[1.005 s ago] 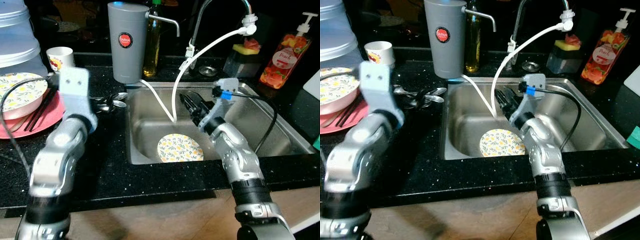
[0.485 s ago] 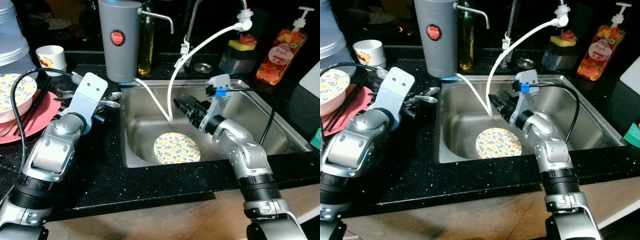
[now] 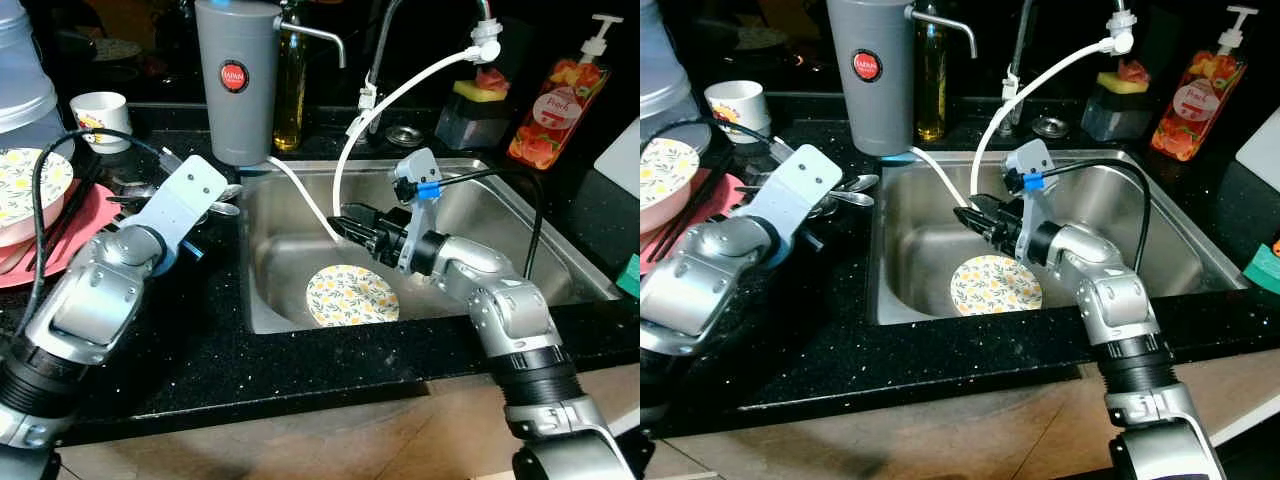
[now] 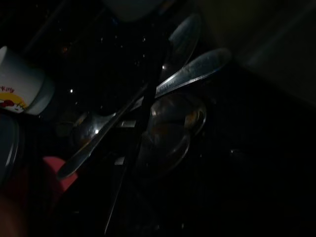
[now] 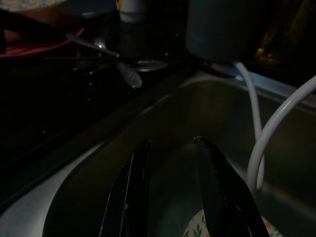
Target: Kitchen organization
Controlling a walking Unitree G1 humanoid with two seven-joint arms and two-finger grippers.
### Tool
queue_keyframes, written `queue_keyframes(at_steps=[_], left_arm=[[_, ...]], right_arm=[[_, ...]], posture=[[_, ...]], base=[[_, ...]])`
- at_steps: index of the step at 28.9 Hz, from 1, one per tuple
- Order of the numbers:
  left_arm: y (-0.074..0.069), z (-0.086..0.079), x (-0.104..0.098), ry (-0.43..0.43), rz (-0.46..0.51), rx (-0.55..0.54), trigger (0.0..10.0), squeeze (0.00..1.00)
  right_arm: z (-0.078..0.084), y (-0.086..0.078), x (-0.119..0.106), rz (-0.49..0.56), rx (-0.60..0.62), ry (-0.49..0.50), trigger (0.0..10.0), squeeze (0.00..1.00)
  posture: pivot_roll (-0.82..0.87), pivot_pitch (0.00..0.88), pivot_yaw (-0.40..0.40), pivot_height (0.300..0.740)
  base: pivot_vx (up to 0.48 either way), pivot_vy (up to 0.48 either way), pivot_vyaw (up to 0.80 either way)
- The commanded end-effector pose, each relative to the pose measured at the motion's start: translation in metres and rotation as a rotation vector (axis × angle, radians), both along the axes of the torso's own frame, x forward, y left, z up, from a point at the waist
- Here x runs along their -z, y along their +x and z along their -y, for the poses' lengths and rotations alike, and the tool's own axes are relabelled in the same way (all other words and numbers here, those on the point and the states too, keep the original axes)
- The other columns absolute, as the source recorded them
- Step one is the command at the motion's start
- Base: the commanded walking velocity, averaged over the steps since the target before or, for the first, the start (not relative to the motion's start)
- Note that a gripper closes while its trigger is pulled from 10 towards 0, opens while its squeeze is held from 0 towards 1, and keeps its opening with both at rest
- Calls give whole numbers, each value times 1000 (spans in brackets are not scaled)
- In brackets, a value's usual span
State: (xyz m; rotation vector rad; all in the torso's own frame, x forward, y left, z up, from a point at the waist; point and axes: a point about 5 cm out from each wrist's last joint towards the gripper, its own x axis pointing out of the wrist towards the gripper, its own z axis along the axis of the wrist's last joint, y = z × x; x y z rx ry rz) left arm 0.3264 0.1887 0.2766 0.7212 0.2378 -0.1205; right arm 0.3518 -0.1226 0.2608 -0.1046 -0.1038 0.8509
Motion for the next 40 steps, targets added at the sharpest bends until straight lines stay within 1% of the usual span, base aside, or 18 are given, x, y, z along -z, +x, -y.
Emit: queue_keyframes(at_steps=[1, 3, 6, 13, 15, 17, 21, 23, 30, 31, 32, 33, 35, 36, 37, 38, 39, 40], left_arm=[[-2, 2, -6, 31, 6, 8, 10000, 0], [-2, 0, -6, 43, 8, 0, 10000, 0], [1, -7, 1, 97, -2, -22, 10000, 0], [5, -17, 13, 153, -2, -63, 10000, 0], [6, -20, 14, 156, 10, -80, 10000, 0], [7, -19, 17, 125, 12, -81, 10000, 0], [8, -16, 17, 116, 25, -71, 10000, 0], [9, -13, 19, 119, 33, -49, 10000, 0], [13, -13, 22, 115, 56, -29, 9843, 0], [14, -13, 22, 111, 64, -22, 2667, 0], [17, -12, 22, 110, 90, -5, 1686, 0], [18, -11, 22, 106, 102, 7, 1333, 0], [18, -10, 23, 100, 105, 11, 1608, 0], [19, -9, 24, 95, 104, 16, 5098, 0], [19, -9, 25, 92, 100, 18, 6510, 0], [20, -8, 26, 94, 99, 26, 9294, 0], [20, -7, 27, 83, 92, 38, 10000, 0], [20, -7, 27, 83, 92, 38, 10000, 0]], right_arm=[[1, -2, 2, -12, -14, -12, 10000, 0], [0, -3, 2, -17, -21, -11, 10000, 0], [-3, -6, 4, -36, -54, -6, 10000, 0], [-10, -13, 10, -39, -111, -4, 10000, 0], [-12, -15, 10, -33, -116, 0, 10000, 0], [-14, -15, 10, -17, -105, 17, 10000, 0], [-16, -16, 9, -13, -94, 45, 10000, 0], [-18, -18, 8, -17, -100, 92, 10000, 0], [-23, -22, 7, -15, -125, 105, 10000, 0], [-23, -22, 7, -13, -126, 107, 10000, 0], [-24, -22, 6, -8, -126, 115, 10000, 0], [-24, -22, 6, -7, -127, 121, 10000, 0], [-24, -22, 6, -7, -128, 127, 10000, 0], [-24, -22, 6, -9, -129, 132, 10000, 0], [-25, -23, 7, -13, -131, 136, 10000, 0], [-25, -23, 8, -22, -134, 138, 10000, 0], [-24, -23, 11, -44, -141, 138, 10000, 0], [-24, -23, 11, -44, -141, 138, 10000, 0]], posture=[[-23, 74, -83, 740], [-23, 74, -83, 740], [-19, 76, -85, 740], [-23, 88, -82, 740], [-23, 88, -82, 740], [-23, 94, -82, 740], [-24, 97, -83, 740], [-26, 99, -82, 740], [-28, 100, -84, 740], [-28, 101, -85, 740], [-28, 101, -85, 740], [-28, 101, -85, 740], [-28, 101, -85, 740], [-28, 101, -85, 740], [-28, 101, -85, 740], [-28, 101, -85, 740], [-28, 101, -85, 740], [-28, 101, -85, 740]], base=[[0, 0, 0], [0, 0, 0], [0, 0, 0], [0, 0, 0], [0, 0, 0], [0, 0, 0], [0, 0, 0], [0, 0, 0], [0, 0, 0], [0, 0, 0], [0, 0, 0], [0, 0, 0], [0, 0, 0], [0, 0, 0], [0, 0, 0], [0, 0, 0], [0, 0, 0], [0, 0, 0]])
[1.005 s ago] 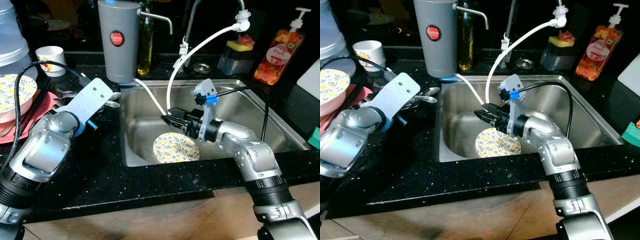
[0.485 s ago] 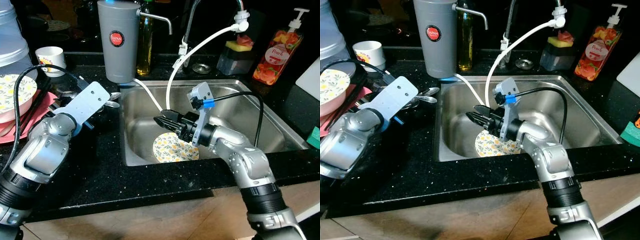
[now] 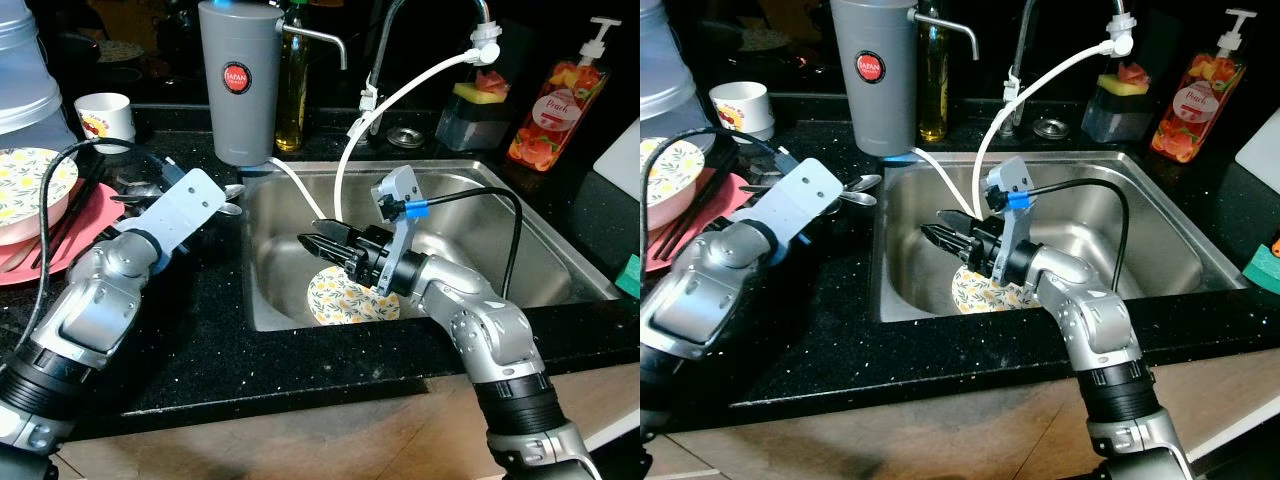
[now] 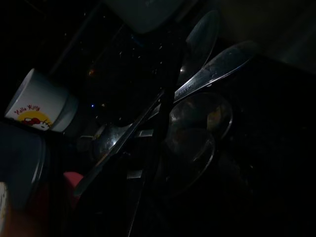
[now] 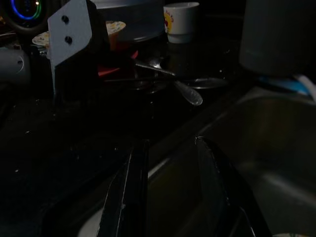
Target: Kitchen organization
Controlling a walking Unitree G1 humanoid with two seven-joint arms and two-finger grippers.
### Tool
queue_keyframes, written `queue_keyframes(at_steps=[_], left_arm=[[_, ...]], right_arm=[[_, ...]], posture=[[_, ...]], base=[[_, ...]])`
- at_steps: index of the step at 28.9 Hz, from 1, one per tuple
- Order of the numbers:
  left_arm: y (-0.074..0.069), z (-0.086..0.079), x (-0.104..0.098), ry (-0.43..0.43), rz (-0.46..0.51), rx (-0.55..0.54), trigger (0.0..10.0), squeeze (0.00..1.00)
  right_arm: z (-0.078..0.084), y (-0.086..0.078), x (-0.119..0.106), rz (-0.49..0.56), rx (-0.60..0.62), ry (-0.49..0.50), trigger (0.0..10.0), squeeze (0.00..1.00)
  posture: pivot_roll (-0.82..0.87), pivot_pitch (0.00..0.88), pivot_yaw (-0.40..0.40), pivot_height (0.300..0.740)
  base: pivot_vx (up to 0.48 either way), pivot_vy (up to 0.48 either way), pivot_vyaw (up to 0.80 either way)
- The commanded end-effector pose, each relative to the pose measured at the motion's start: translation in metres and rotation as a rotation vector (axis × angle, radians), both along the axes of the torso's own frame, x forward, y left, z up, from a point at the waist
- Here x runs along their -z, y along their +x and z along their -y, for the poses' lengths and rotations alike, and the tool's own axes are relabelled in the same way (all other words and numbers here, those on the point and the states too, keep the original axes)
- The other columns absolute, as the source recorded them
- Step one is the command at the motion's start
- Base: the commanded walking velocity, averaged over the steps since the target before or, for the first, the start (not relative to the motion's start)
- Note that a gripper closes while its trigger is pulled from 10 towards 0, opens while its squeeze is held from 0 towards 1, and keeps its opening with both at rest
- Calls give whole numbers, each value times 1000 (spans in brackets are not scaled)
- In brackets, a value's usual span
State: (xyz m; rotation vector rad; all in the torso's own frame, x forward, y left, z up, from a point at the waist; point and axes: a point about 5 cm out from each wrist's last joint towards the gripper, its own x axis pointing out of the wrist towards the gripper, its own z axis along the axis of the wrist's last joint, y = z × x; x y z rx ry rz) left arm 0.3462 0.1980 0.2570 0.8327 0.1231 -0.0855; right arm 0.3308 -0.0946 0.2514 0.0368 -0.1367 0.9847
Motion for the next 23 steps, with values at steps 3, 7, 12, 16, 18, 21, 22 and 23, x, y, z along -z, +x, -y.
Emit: queue_keyframes(at_steps=[3, 7, 12, 16, 18, 21, 22, 23], left_arm=[[1, 3, 10, -36, -33, 27, 6078, 0], [2, 0, 11, -43, -23, 29, 0, 0], [3, 1, 10, -39, -10, 42, 0, 0], [3, 2, 8, -32, -7, 42, 0, 0], [3, 5, 5, -27, 1, 57, 0, 0], [2, 9, 1, -28, 9, 72, 0, 0], [2, 11, -1, -32, 17, 82, 0, 0], [2, 13, -3, -35, 23, 88, 0, 0]], right_arm=[[4, -3, 7, -36, -23, -3, 10000, 0], [3, -6, 7, -33, -55, -9, 10000, 0], [1, -7, 7, -28, -54, -6, 10000, 0], [1, -7, 7, -29, -54, -4, 10000, 0], [2, -7, 7, -29, -55, -7, 10000, 0], [2, -7, 7, -29, -57, -9, 10000, 0], [3, -7, 7, -28, -57, -11, 10000, 0], [3, -7, 6, -27, -58, -13, 10000, 0]], posture=[[-34, 101, -84, 740], [-34, 103, -85, 740], [-34, 103, -85, 740], [-33, 103, -85, 740], [-33, 103, -85, 740], [-33, 103, -85, 740], [-33, 103, -85, 740], [-33, 103, -85, 740]], base=[[0, 0, 0], [0, 0, 0], [0, 0, 0], [0, 0, 0], [0, 0, 0], [0, 0, 0], [0, 0, 0], [0, 0, 0]])
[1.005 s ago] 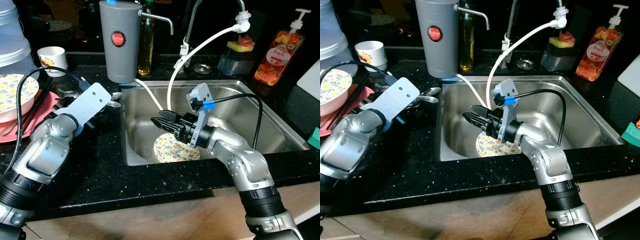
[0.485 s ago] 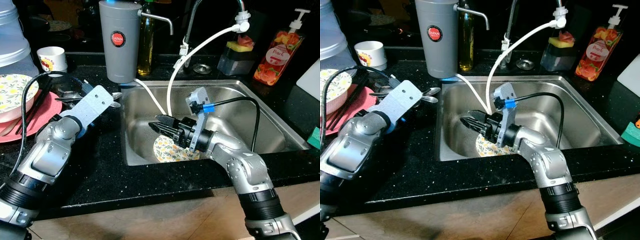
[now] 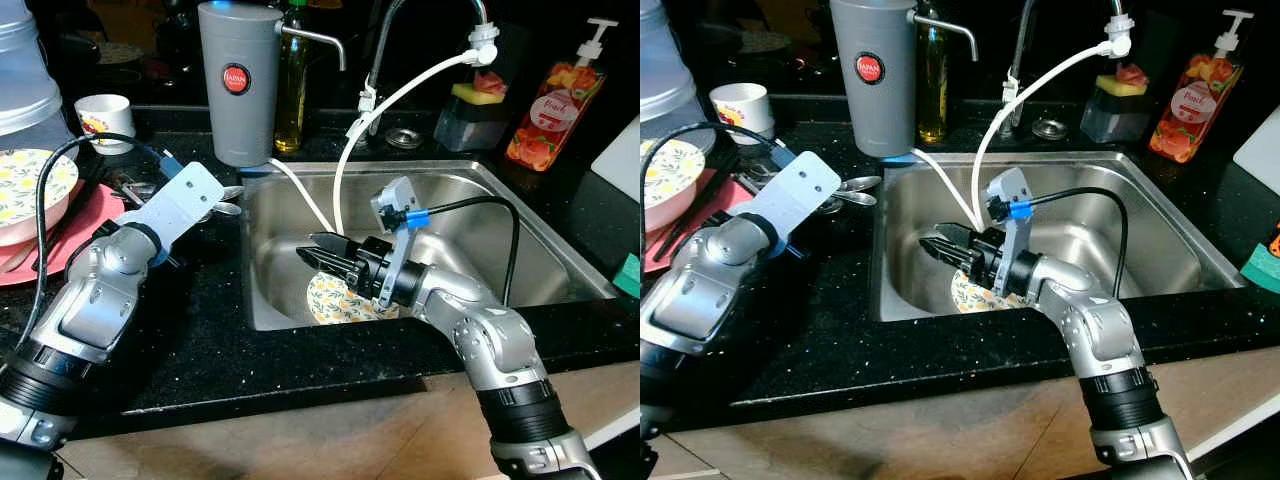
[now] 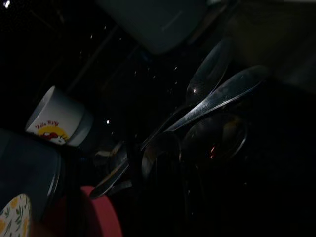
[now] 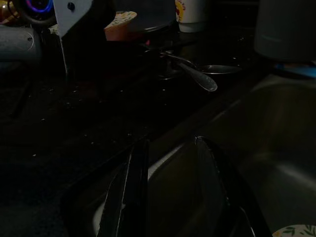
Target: Kitchen organization
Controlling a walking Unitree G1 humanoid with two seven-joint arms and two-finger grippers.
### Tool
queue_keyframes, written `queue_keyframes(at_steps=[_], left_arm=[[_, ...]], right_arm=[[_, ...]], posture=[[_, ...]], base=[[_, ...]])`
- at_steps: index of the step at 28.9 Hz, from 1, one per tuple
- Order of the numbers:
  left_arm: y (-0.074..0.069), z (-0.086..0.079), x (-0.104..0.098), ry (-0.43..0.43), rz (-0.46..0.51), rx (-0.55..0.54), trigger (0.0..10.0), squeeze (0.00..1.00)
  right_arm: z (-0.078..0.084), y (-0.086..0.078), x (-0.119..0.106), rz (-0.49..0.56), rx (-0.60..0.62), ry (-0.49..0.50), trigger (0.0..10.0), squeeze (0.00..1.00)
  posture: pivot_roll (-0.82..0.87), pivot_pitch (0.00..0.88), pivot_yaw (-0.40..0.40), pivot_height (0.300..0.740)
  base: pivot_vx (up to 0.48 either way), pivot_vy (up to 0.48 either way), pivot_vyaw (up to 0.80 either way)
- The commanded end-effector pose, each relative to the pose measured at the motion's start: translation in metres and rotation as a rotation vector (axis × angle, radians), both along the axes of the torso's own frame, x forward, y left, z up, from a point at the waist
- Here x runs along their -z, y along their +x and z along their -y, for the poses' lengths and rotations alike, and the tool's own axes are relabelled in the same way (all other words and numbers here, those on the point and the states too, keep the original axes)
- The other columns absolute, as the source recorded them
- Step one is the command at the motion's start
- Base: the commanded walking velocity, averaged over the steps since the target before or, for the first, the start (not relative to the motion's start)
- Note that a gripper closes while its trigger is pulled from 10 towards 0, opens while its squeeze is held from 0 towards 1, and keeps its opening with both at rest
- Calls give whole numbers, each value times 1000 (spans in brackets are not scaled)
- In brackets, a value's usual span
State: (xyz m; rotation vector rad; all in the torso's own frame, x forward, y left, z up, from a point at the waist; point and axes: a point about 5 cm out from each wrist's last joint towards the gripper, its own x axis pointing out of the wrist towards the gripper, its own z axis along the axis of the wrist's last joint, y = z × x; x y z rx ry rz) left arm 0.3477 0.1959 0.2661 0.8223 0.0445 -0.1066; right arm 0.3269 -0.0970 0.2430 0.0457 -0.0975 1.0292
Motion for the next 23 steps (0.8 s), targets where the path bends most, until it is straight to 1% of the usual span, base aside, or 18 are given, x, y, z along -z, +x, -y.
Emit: queue_keyframes(at_steps=[1, 2, 4, 5, 6, 9, 11, 12, 15, 17, 19, 23], left_arm=[[0, 13, 4, -21, -28, 47, 0, 0], [-1, 19, -2, -41, -9, 72, 0, 0], [-1, 21, -5, -48, 0, 82, 0, 0], [-2, 26, -9, -76, 14, 106, 0, 0], [-2, 26, -9, -76, 14, 106, 0, 0], [-8, 48, -27, -169, 70, 215, 0, 0], [-11, 57, -35, -211, 85, 250, 0, 0], [-11, 57, -35, -211, 85, 250, 0, 0], [-17, 69, -48, -258, 109, 291, 0, 0], [-18, 71, -51, -273, 116, 299, 0, 0], [-21, 74, -59, -293, 135, 311, 0, 0], [-22, 72, -66, -295, 161, 297, 0, 0]], right_arm=[[1, -3, -2, 8, -15, -3, 10000, 0], [2, -3, -2, 11, -16, -9, 10000, 0], [2, -3, -2, 12, -16, -12, 10000, 0], [3, -3, -3, 15, -13, -14, 10000, 0], [3, -3, -3, 15, -13, -14, 10000, 0], [5, -1, -5, 22, -6, -16, 10000, 0], [6, -1, -6, 28, -6, -24, 10000, 0], [6, -1, -6, 28, -6, -24, 10000, 0], [7, 0, -7, 34, -10, -32, 10000, 0], [7, 0, -7, 35, -12, -33, 10000, 0], [7, -1, -7, 36, -16, -34, 10000, 0], [7, -1, -7, 37, -22, -32, 10000, 0]], posture=[[-33, 103, -85, 740], [-33, 103, -85, 740], [-33, 103, -85, 740], [-34, 103, -85, 740], [-34, 103, -85, 740], [-32, 104, -86, 740], [-32, 104, -86, 740], [-32, 104, -86, 740], [-31, 104, -85, 740], [-31, 104, -85, 740], [-29, 103, -84, 740], [-26, 101, -82, 740]], base=[[0, 0, 0], [0, 0, 0], [0, 0, 0], [0, 0, 0], [0, 0, 0], [0, 0, 0], [0, 0, 0], [0, 0, 0], [0, 0, 0], [0, 0, 0], [0, 0, 0], [0, 0, 0]])
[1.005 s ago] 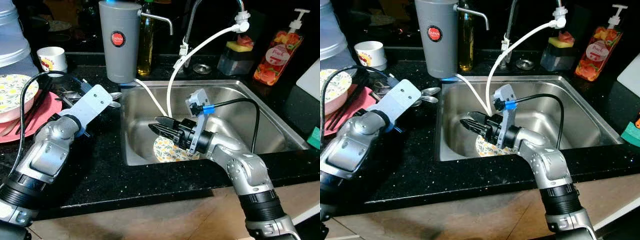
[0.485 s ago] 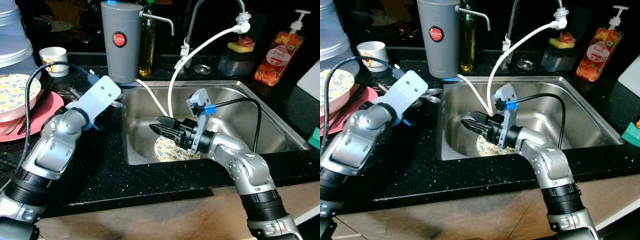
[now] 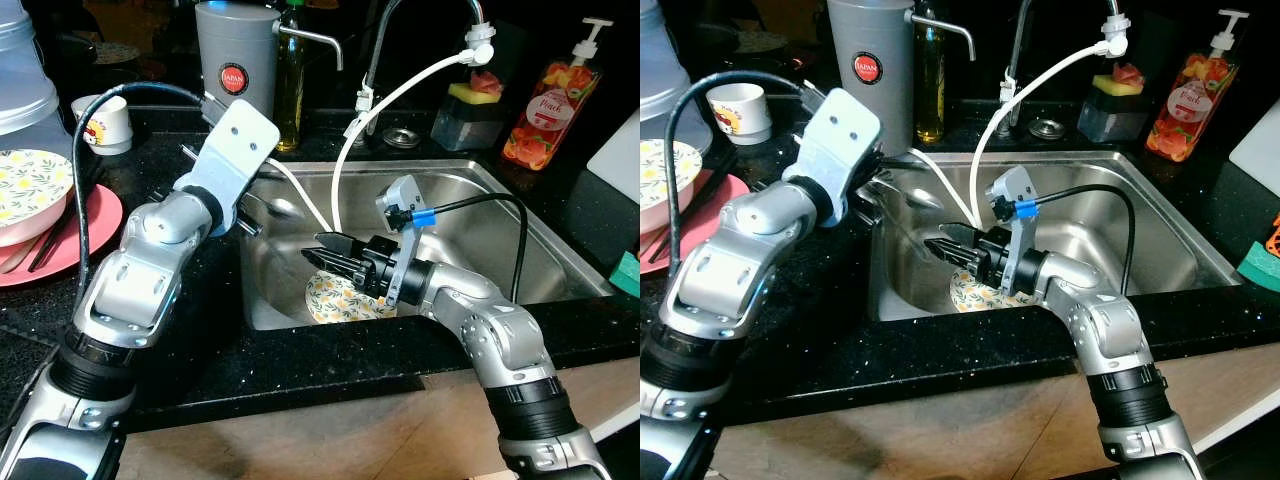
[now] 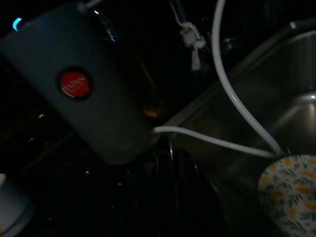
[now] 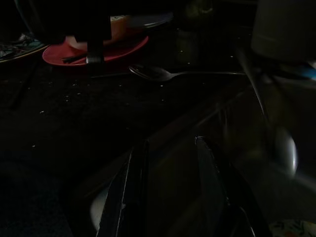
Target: Kitchen organization
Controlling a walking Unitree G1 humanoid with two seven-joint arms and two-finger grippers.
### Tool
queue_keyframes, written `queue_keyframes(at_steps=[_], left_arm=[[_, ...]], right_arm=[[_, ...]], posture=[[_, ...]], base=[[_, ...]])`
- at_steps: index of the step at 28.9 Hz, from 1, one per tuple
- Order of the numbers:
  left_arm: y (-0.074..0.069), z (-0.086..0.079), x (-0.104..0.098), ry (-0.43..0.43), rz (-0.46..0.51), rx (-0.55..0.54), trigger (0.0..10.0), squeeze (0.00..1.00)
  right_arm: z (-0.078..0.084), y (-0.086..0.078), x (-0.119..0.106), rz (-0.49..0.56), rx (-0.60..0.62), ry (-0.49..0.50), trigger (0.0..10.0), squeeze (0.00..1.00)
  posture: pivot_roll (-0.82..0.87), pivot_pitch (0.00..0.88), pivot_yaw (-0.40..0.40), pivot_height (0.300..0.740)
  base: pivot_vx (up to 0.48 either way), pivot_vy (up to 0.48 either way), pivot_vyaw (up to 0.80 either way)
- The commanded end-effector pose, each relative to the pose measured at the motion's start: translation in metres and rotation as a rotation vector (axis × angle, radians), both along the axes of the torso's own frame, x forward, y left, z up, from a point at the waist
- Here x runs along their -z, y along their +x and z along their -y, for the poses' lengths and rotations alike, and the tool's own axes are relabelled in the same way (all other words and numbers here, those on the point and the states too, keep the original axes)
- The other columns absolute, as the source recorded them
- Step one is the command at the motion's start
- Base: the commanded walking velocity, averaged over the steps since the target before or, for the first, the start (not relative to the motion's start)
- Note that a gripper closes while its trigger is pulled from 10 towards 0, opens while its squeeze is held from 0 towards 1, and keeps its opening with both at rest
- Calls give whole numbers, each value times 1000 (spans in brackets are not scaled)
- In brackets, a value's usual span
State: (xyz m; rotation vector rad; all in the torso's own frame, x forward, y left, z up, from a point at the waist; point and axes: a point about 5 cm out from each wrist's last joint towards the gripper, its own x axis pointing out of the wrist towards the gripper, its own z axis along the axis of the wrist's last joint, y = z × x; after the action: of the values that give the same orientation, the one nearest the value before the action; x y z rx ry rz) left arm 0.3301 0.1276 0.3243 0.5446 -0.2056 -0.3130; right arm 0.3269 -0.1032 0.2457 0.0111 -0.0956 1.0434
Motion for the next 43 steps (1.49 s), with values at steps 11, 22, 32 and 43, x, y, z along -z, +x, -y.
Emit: queue_keyframes(at_steps=[11, 22, 32, 43], left_arm=[[-11, 0, -44, -108, 195, -1, 0, 0], [-31, -3, -43, -741, 127, 378, 0, 0], [-31, -52, -48, -1298, 201, 497, 0, 0], [-32, -53, -41, -1462, 117, 632, 0, 0]], right_arm=[[0, -2, -5, 27, -17, 16, 10000, 0], [-6, 6, -20, 19, 115, 249, 10000, 0], [-24, -5, -38, -109, 31, 596, 10000, 1000], [-42, -17, -52, -216, -89, 776, 10000, 1000]], posture=[[-24, 93, -79, 740], [-24, 92, -75, 740], [-22, 95, -72, 740], [-27, 96, -69, 740]], base=[[0, 0, 0], [0, 0, 0], [0, 0, 0], [0, 0, 0]])
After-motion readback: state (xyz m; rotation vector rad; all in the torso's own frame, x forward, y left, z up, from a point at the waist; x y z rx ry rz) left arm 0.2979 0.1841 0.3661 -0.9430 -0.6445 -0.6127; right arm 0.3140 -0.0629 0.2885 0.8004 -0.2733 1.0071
